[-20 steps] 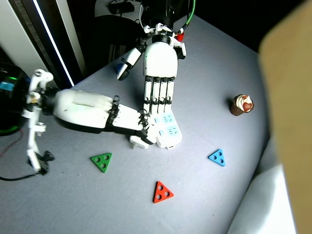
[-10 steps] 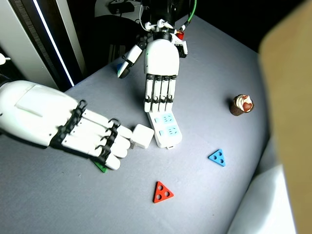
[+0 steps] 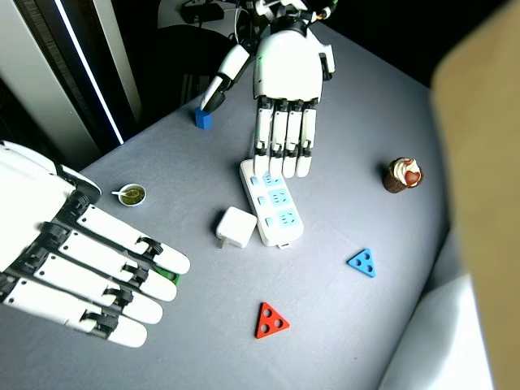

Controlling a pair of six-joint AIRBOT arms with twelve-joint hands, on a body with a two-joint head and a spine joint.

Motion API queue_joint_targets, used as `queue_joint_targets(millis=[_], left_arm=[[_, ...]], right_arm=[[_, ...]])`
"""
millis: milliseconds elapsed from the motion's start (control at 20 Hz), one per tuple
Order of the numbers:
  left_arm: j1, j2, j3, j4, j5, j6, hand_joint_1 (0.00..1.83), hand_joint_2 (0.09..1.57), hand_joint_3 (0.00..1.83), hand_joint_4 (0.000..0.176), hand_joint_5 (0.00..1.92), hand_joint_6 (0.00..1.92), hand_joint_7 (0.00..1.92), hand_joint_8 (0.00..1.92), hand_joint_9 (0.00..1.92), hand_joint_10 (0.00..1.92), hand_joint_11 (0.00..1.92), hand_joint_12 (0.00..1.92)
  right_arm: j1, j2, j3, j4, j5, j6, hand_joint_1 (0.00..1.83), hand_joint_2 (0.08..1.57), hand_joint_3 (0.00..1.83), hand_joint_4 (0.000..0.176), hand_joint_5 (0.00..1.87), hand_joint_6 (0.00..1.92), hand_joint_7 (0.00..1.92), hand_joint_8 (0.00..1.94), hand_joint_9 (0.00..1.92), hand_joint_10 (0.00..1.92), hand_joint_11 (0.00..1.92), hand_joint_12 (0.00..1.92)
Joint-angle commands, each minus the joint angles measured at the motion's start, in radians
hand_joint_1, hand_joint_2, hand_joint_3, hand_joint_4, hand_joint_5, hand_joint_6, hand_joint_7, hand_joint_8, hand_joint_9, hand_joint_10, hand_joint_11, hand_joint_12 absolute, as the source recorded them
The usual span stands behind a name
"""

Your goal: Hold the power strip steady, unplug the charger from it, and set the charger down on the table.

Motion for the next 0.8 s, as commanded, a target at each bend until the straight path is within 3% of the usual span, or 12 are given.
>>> queue_joint_targets(millis=[0,100,200,350,550,750], left_arm=[[-0.02,0.002,-0.003,-0.021,-0.025,0.017,0.0,1.03,0.0,0.0,0.13,0.0,0.17,0.0,0.18,0.0,0.02,0.44],[-0.033,-0.003,-0.007,-0.075,-0.024,0.06,0.0,1.05,0.0,0.0,0.14,0.0,0.18,0.0,0.19,0.0,0.0,0.5],[-0.046,-0.009,-0.01,-0.125,-0.027,0.102,0.0,1.06,0.0,0.0,0.12,0.0,0.16,0.0,0.17,0.0,0.0,0.41],[-0.066,-0.011,-0.009,-0.161,-0.02,0.142,0.0,1.06,0.0,0.0,0.11,0.0,0.14,0.0,0.15,0.0,0.0,0.36],[-0.085,-0.004,-0.003,-0.191,0.001,0.173,0.0,1.07,0.0,0.0,0.09,0.0,0.13,0.0,0.14,0.0,0.0,0.32],[-0.086,0.002,-0.008,-0.191,0.007,0.182,0.0,1.09,0.0,0.0,0.12,0.0,0.15,0.0,0.15,0.0,0.01,0.3]], right_arm=[[0.012,0.008,0.001,-0.009,0.078,-0.024,0.61,0.94,0.01,0.0,0.01,0.0,0.09,0.0,0.1,0.0,0.0,0.36],[0.012,-0.006,0.001,-0.015,0.06,-0.028,0.58,0.98,0.01,0.0,0.0,0.0,0.08,0.0,0.09,0.0,0.0,0.34],[0.013,-0.02,0.005,-0.015,0.033,-0.034,0.55,0.98,0.01,0.0,0.0,0.0,0.08,0.0,0.1,0.0,0.0,0.35],[0.011,-0.026,0.005,-0.019,0.023,-0.039,0.59,0.99,0.0,0.0,0.08,0.0,0.16,0.0,0.19,0.0,0.0,0.62],[0.007,-0.029,-0.001,-0.021,0.039,-0.041,0.67,0.99,0.0,0.0,0.07,0.0,0.12,0.0,0.15,0.0,0.0,0.45],[-0.014,-0.035,0.006,-0.028,0.047,-0.041,0.64,1.0,0.0,0.0,0.08,0.01,0.15,0.01,0.18,0.01,0.0,0.58]])
